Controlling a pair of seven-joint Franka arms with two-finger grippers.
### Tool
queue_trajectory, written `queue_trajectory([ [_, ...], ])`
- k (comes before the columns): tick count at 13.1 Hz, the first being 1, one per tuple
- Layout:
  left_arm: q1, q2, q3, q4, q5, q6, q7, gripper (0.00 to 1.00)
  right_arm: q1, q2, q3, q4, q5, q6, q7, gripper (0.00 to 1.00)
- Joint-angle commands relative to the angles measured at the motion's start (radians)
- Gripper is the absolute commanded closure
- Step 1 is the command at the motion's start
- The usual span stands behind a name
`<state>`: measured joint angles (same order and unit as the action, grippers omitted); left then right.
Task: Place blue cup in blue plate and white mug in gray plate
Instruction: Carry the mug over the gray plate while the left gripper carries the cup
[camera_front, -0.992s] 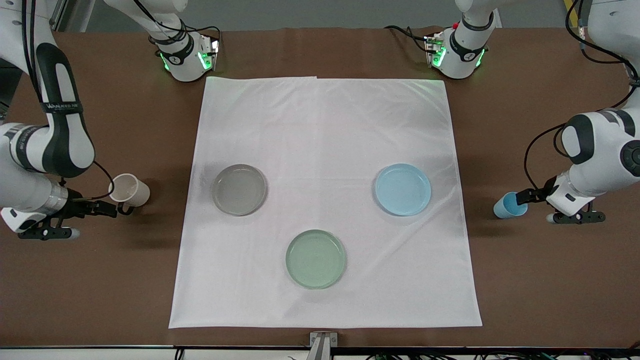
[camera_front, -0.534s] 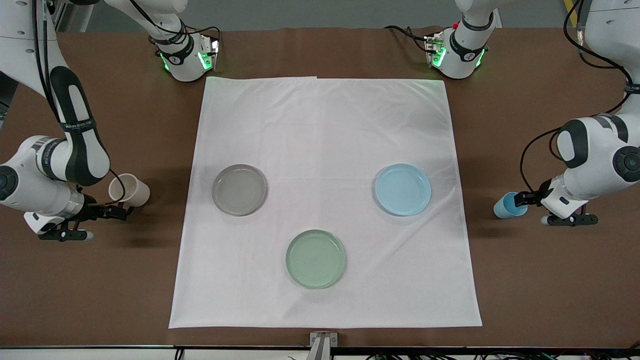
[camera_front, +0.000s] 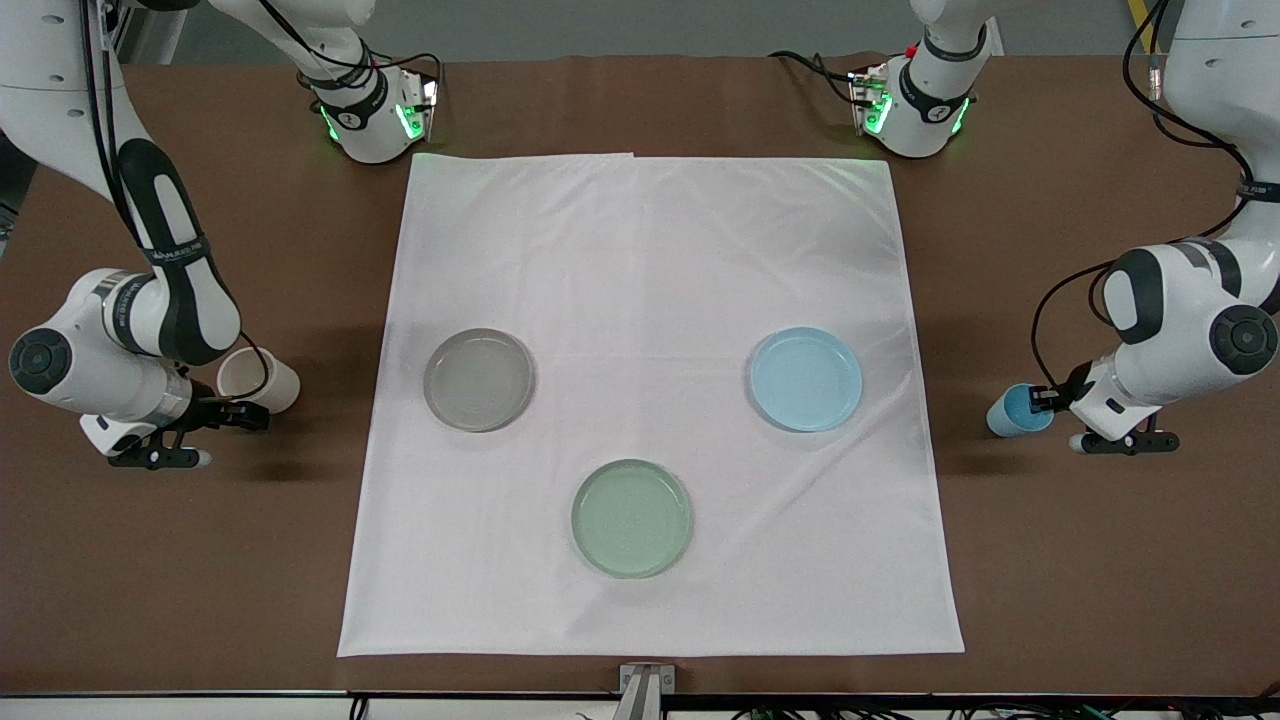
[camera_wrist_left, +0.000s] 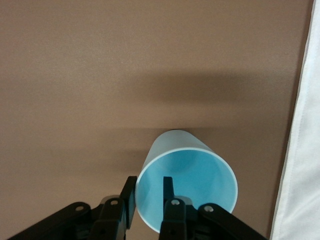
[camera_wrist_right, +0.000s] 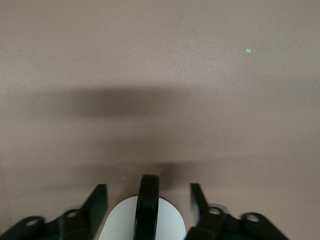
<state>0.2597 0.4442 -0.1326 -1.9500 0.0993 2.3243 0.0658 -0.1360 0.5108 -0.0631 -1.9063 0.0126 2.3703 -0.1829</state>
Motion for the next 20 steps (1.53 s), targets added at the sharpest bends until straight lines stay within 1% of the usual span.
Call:
queue_trajectory([
  [1,-0.002,0.024,-0.005,0.022,0.014,0.006,-0.004,0.97,-0.014,-0.020,0.012,-0.028,0.006,0.007,-0.010,0.43],
  [2,0.000,0.024,-0.007,0.023,0.014,0.006,-0.004,1.00,-0.014,-0.020,0.012,-0.028,0.006,0.007,-0.010,0.49],
  [4,0.000,0.007,-0.010,0.029,0.014,-0.005,0.008,1.00,-0.013,-0.020,0.012,-0.028,0.006,0.001,-0.012,0.60],
  [6,-0.004,-0.044,-0.025,0.028,0.011,-0.045,0.008,1.00,-0.014,-0.020,0.012,-0.028,0.006,0.001,-0.013,0.69],
  [7,0.004,-0.070,-0.062,0.029,0.004,-0.077,0.006,1.00,-0.013,-0.020,0.012,-0.028,0.006,0.001,-0.013,0.71],
  [8,0.003,-0.100,-0.082,0.028,-0.013,-0.109,-0.004,1.00,-0.013,-0.020,0.012,-0.028,0.006,0.001,-0.013,0.74],
  [9,0.000,-0.125,-0.111,0.029,-0.048,-0.146,-0.010,1.00,-0.013,-0.020,0.012,-0.028,0.006,0.001,-0.012,0.77],
  [11,0.000,-0.136,-0.174,0.023,-0.091,-0.184,-0.068,1.00,-0.011,-0.020,0.012,-0.028,0.006,0.000,-0.012,0.83],
  [13,-0.004,-0.137,-0.246,0.008,-0.092,-0.186,-0.165,1.00,-0.010,-0.023,0.014,-0.026,0.006,-0.022,-0.013,0.90],
  [15,-0.017,-0.127,-0.313,0.003,-0.092,-0.178,-0.284,1.00,-0.004,-0.034,0.017,-0.016,0.006,-0.071,-0.012,0.93],
  [16,-0.040,-0.118,-0.329,0.002,-0.087,-0.168,-0.340,1.00,0.010,-0.050,0.019,-0.007,0.006,-0.097,-0.012,0.95],
  [18,-0.129,-0.101,-0.326,0.002,-0.076,-0.154,-0.443,1.00,0.071,-0.102,0.019,0.016,0.006,-0.193,0.003,0.96],
  [19,-0.149,-0.081,-0.325,0.002,-0.047,-0.143,-0.477,1.00,0.110,-0.122,0.019,0.026,0.006,-0.238,0.022,0.96],
  [20,-0.152,-0.061,-0.328,-0.003,-0.003,-0.122,-0.494,1.00,0.155,-0.145,0.019,0.026,0.006,-0.264,0.081,0.97],
])
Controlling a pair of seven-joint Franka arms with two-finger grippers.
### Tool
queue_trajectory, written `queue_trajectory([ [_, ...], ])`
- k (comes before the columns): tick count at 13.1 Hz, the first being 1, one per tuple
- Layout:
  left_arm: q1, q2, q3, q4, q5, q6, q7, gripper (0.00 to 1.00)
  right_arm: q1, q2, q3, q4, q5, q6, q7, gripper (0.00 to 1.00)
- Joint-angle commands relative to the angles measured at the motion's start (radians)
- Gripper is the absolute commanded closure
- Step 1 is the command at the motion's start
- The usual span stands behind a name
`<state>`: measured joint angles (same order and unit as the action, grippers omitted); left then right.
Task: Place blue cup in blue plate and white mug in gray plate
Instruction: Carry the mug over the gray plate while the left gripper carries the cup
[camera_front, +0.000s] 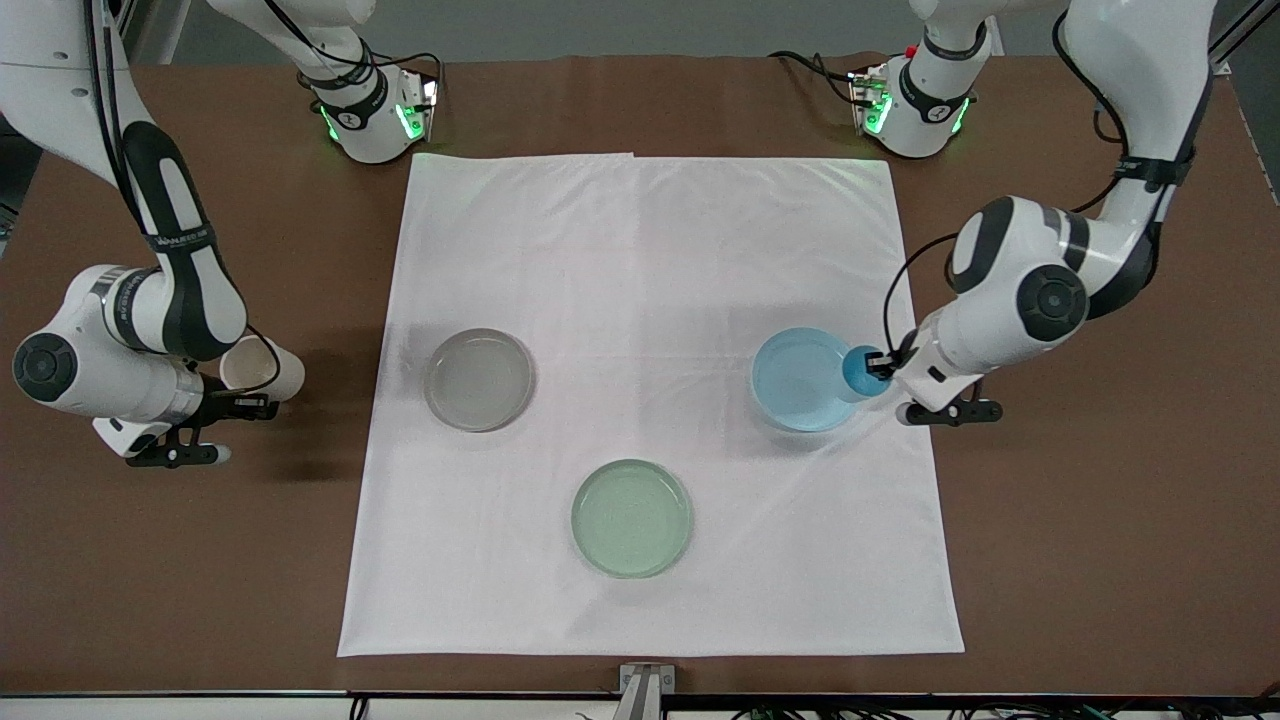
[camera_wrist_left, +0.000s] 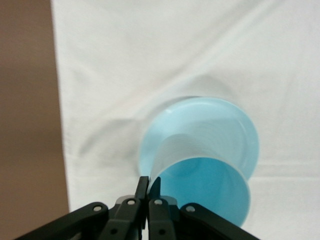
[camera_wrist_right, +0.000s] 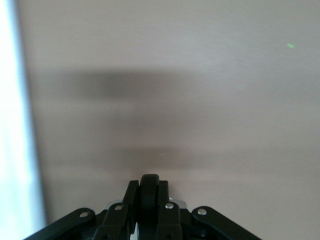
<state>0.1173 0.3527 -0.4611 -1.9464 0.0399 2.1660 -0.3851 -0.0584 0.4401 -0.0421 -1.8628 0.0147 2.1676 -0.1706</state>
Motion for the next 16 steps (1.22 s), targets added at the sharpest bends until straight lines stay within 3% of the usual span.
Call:
queue_trajectory([
  [1,-0.011,0.052,-0.001,-0.009,0.069,0.052,-0.057,1.00,0.138,-0.086,-0.002,-0.018,0.004,-0.069,0.142,0.97],
  [3,-0.036,0.087,0.001,-0.008,0.071,0.069,-0.077,0.99,0.227,-0.086,-0.001,-0.018,0.007,-0.068,0.241,0.97],
  [5,-0.041,0.103,0.001,-0.006,0.071,0.069,-0.086,0.97,0.335,-0.080,-0.002,-0.018,0.082,-0.052,0.359,0.97],
  [6,-0.042,0.112,-0.001,-0.005,0.071,0.069,-0.095,0.89,0.383,-0.078,-0.002,-0.016,0.091,-0.043,0.409,0.97],
  [7,-0.041,0.120,-0.001,-0.003,0.071,0.069,-0.098,0.75,0.417,-0.077,-0.002,-0.012,0.091,-0.023,0.465,0.97],
  [9,-0.036,0.120,-0.001,0.000,0.069,0.066,-0.100,0.18,0.475,-0.048,-0.002,-0.009,0.091,0.033,0.548,0.97],
  [10,-0.027,0.105,-0.001,0.006,0.069,0.052,-0.101,0.00,0.491,-0.026,-0.002,-0.006,0.091,0.067,0.571,0.97],
  [13,-0.013,0.007,0.009,0.072,0.069,-0.021,-0.109,0.00,0.493,0.047,-0.002,0.030,0.091,0.118,0.576,0.97],
  [16,0.068,-0.023,0.009,0.234,0.077,-0.144,-0.031,0.00,0.485,0.071,-0.004,0.030,0.091,0.136,0.576,0.97],
])
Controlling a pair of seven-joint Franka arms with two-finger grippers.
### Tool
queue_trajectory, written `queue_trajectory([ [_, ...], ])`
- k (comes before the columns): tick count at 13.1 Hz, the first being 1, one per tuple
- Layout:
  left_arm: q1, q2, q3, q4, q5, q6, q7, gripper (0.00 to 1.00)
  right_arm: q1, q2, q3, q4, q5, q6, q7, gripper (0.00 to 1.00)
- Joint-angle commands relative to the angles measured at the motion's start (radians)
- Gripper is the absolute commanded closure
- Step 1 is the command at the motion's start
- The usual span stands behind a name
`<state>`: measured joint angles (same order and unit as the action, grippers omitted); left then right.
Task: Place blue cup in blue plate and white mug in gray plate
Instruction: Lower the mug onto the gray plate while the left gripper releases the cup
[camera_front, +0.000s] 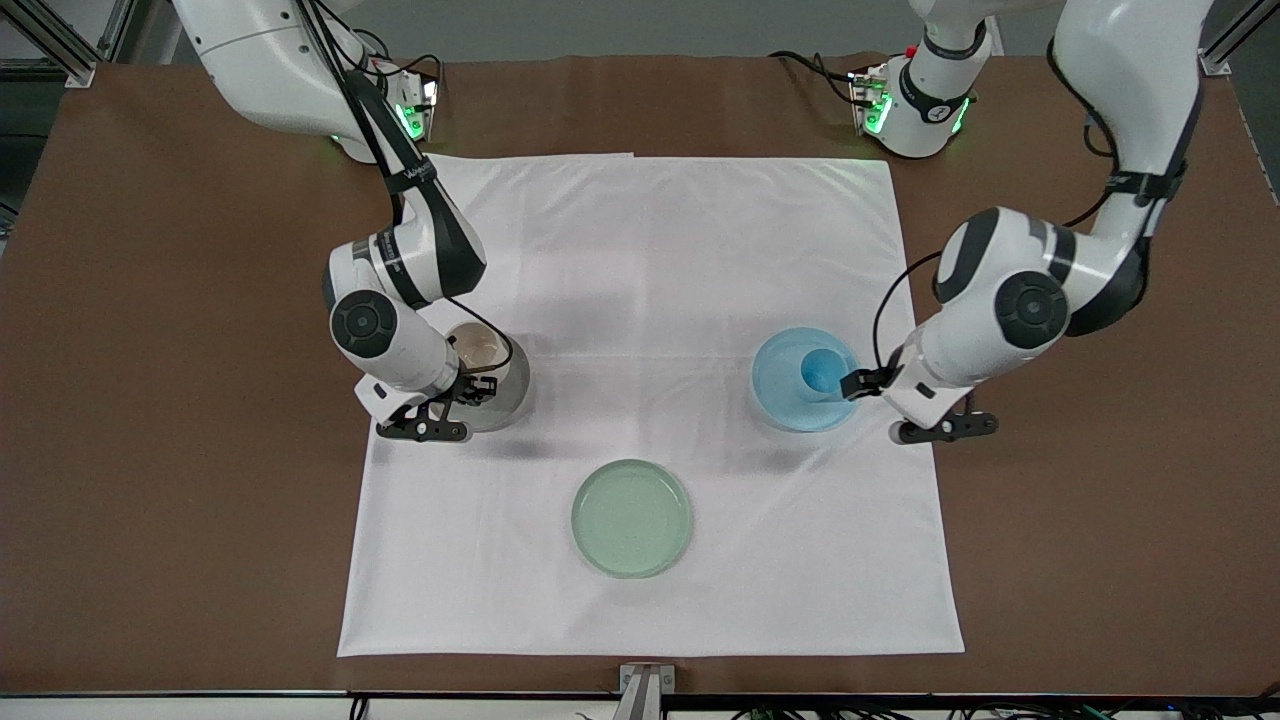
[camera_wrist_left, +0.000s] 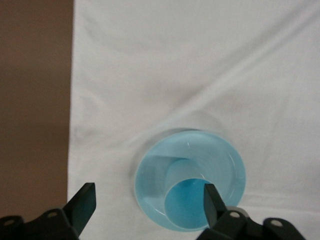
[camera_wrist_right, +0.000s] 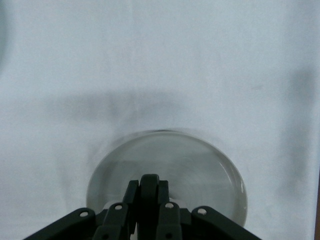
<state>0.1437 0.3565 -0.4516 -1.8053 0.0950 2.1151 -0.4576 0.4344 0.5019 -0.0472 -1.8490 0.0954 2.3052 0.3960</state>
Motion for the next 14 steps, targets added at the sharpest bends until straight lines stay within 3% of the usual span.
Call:
queue_trajectory([
  [1,0.056,-0.025,0.001,0.180,0.022,-0.192,0.084,0.00,-0.008,0.015,0.001,0.019,0.009,-0.001,0.009,0.97],
  [4,0.063,-0.037,0.004,0.360,0.023,-0.420,0.097,0.00,-0.014,0.018,0.000,0.019,0.003,0.008,0.007,0.97],
  [7,0.083,-0.117,0.004,0.400,0.023,-0.515,0.109,0.00,-0.013,0.030,0.000,0.019,0.003,0.023,0.007,0.96],
  [8,0.102,-0.148,-0.004,0.400,0.022,-0.530,0.109,0.00,-0.011,0.029,-0.002,0.019,0.003,0.017,0.007,0.81],
  [9,0.105,-0.172,-0.004,0.400,0.019,-0.558,0.112,0.00,-0.009,0.027,0.000,0.019,0.003,0.011,0.007,0.49],
  [10,0.105,-0.198,0.001,0.400,0.011,-0.578,0.122,0.00,-0.009,0.018,-0.002,0.016,0.001,0.005,0.006,0.11],
  [11,0.091,-0.239,0.016,0.391,0.006,-0.580,0.163,0.00,-0.009,-0.006,-0.002,0.017,0.001,-0.047,0.006,0.00],
  [12,0.042,-0.269,0.071,0.377,0.005,-0.592,0.201,0.00,-0.011,-0.054,-0.005,0.020,0.000,-0.120,0.004,0.00],
  [14,-0.108,-0.341,0.253,0.315,-0.041,-0.601,0.232,0.00,-0.026,-0.170,-0.017,0.025,-0.006,-0.284,-0.005,0.00],
])
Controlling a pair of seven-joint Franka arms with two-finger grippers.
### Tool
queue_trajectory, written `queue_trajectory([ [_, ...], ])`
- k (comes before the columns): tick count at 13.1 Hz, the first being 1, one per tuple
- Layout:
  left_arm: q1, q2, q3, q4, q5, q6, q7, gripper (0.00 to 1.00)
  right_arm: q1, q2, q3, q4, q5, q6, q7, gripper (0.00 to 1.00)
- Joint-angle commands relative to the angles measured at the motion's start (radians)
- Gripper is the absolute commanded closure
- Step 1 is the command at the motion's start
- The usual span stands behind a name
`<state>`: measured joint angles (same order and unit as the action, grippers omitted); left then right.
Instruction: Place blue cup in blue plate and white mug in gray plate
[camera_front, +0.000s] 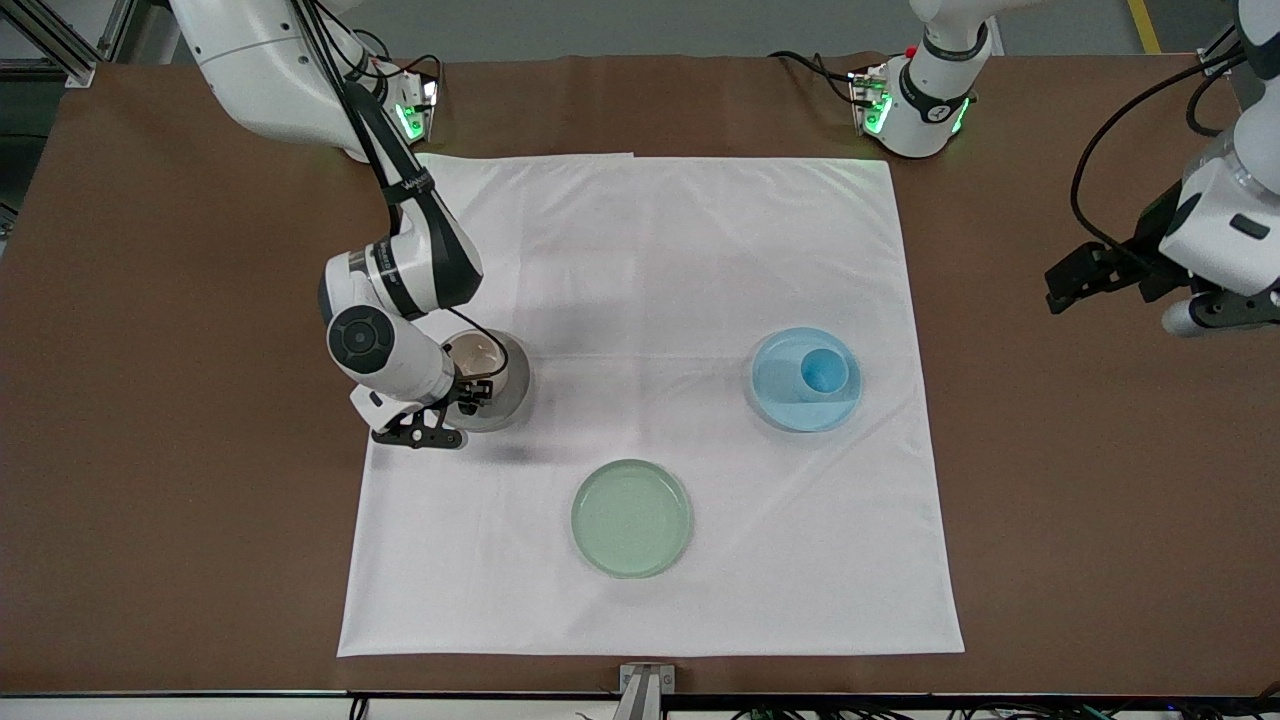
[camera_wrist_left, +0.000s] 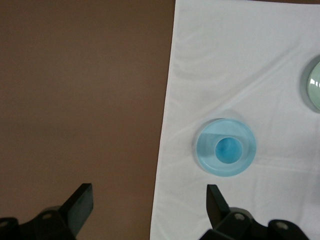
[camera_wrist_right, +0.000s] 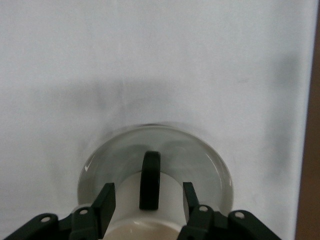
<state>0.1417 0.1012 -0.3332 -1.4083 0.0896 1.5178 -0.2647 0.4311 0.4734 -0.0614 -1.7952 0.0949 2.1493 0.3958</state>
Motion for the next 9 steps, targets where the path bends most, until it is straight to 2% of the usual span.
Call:
queue_trajectory([
  [1,-0.114,-0.116,0.170,-0.118,-0.080,-0.005,0.057,0.00,-0.046,-0.204,-0.008,-0.030,-0.007,-0.208,-0.009,0.00],
  [3,-0.143,-0.176,0.194,-0.197,-0.091,-0.004,0.082,0.00,-0.113,-0.333,-0.008,-0.039,-0.007,-0.358,-0.064,0.00],
  [5,-0.154,-0.195,0.195,-0.221,-0.088,-0.004,0.065,0.00,-0.213,-0.418,-0.008,-0.041,-0.007,-0.455,-0.171,0.00],
  [7,-0.148,-0.193,0.191,-0.221,-0.088,-0.001,0.065,0.00,-0.300,-0.470,-0.009,-0.068,-0.010,-0.477,-0.259,0.00],
  [9,-0.145,-0.201,0.191,-0.218,-0.090,-0.001,0.079,0.00,-0.343,-0.486,-0.008,-0.069,-0.039,-0.473,-0.302,0.00],
])
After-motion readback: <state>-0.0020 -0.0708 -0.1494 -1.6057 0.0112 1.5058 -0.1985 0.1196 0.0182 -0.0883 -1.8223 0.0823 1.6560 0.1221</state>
